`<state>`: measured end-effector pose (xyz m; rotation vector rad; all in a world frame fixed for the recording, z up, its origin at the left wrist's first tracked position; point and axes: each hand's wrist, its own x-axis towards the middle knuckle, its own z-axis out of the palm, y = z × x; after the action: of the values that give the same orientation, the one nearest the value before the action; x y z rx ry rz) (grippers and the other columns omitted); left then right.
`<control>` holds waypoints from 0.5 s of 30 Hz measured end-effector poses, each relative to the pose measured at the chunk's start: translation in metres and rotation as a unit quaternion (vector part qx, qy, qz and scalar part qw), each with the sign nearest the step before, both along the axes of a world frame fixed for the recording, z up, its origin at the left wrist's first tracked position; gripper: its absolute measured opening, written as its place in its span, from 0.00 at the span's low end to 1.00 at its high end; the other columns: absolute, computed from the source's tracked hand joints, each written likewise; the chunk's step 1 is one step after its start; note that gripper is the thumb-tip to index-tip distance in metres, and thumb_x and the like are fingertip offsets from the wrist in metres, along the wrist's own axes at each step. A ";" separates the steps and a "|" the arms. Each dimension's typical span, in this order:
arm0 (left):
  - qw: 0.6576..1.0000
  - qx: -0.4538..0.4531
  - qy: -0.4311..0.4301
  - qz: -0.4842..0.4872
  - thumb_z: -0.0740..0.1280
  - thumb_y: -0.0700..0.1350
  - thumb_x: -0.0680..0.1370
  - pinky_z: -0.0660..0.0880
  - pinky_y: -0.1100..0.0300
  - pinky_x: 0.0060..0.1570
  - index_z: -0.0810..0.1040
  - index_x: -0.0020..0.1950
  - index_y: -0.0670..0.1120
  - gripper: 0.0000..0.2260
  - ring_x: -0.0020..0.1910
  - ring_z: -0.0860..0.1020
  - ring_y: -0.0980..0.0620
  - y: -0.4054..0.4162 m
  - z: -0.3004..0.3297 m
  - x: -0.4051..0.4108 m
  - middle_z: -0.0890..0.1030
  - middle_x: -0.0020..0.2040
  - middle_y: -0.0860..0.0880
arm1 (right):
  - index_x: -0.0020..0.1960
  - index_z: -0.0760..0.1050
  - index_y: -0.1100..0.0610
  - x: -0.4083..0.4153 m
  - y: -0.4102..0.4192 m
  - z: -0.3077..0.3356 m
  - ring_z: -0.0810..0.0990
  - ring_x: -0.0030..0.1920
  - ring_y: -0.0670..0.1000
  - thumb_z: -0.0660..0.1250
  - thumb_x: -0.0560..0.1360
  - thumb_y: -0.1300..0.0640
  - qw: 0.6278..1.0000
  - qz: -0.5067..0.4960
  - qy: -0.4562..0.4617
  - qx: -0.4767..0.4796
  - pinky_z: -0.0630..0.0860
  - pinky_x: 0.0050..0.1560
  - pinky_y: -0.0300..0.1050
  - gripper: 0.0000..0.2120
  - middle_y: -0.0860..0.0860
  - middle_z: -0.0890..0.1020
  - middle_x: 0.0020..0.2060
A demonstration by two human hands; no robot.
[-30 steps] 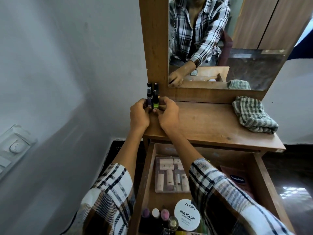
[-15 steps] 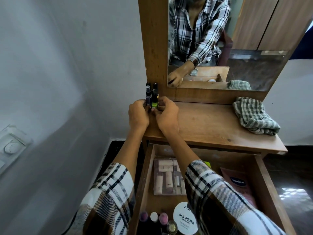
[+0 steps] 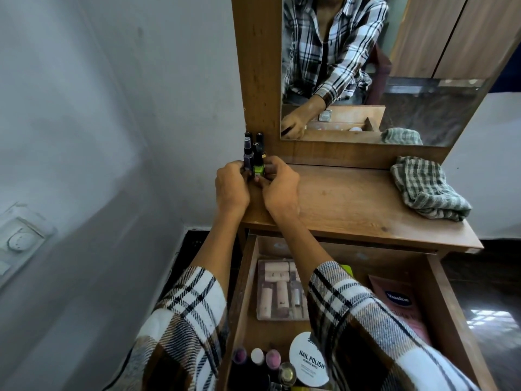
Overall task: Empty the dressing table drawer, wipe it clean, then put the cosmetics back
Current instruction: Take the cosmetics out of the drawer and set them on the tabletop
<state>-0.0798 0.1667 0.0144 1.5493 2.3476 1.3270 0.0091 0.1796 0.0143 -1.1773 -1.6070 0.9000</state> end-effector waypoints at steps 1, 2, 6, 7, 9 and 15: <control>1.000 0.000 0.000 0.001 0.60 0.37 0.79 0.74 0.56 0.41 0.80 0.50 0.41 0.09 0.45 0.79 0.48 0.000 0.000 0.000 0.82 0.47 0.43 | 0.60 0.75 0.55 0.000 0.000 0.000 0.79 0.49 0.46 0.65 0.75 0.68 1.000 0.000 -0.001 0.000 0.77 0.52 0.41 0.16 0.51 0.81 0.50; 1.000 0.000 0.001 0.001 0.60 0.38 0.79 0.74 0.55 0.41 0.80 0.50 0.41 0.09 0.44 0.79 0.48 0.001 0.000 0.000 0.82 0.47 0.43 | 0.60 0.75 0.55 -0.001 0.000 -0.001 0.79 0.49 0.45 0.65 0.75 0.68 1.000 -0.001 -0.002 0.000 0.76 0.51 0.40 0.16 0.50 0.81 0.50; 1.000 0.000 -0.002 0.002 0.60 0.37 0.79 0.76 0.53 0.42 0.80 0.48 0.41 0.09 0.42 0.78 0.50 0.002 -0.003 -0.001 0.82 0.45 0.44 | 0.60 0.75 0.54 -0.001 0.003 -0.004 0.77 0.47 0.43 0.64 0.75 0.68 1.000 -0.006 -0.009 0.004 0.75 0.49 0.37 0.16 0.49 0.81 0.50; 1.000 -0.002 -0.002 0.004 0.60 0.37 0.79 0.75 0.54 0.41 0.80 0.48 0.42 0.09 0.42 0.78 0.50 0.003 -0.003 -0.001 0.82 0.45 0.44 | 0.61 0.74 0.54 -0.002 0.003 -0.004 0.78 0.48 0.43 0.65 0.75 0.67 1.000 -0.008 -0.011 0.002 0.74 0.49 0.37 0.17 0.50 0.82 0.51; 1.000 -0.002 -0.001 0.005 0.60 0.38 0.79 0.74 0.56 0.40 0.80 0.48 0.42 0.09 0.42 0.78 0.50 0.002 -0.003 -0.001 0.82 0.44 0.45 | 0.63 0.73 0.54 -0.002 0.004 -0.005 0.79 0.51 0.46 0.65 0.75 0.68 1.000 -0.006 -0.011 -0.008 0.76 0.52 0.40 0.18 0.51 0.81 0.53; 0.999 0.043 -0.022 0.002 0.60 0.37 0.79 0.73 0.55 0.44 0.76 0.46 0.42 0.06 0.43 0.77 0.49 -0.025 0.005 0.009 0.81 0.45 0.42 | 0.63 0.73 0.62 0.011 -0.010 0.007 0.78 0.51 0.45 0.66 0.73 0.72 0.998 0.009 0.061 0.005 0.75 0.52 0.29 0.19 0.55 0.81 0.53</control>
<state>-0.0703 0.1418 0.0195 1.5198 2.2984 1.4652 0.0199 0.1700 0.0211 -1.0808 -1.5253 0.9557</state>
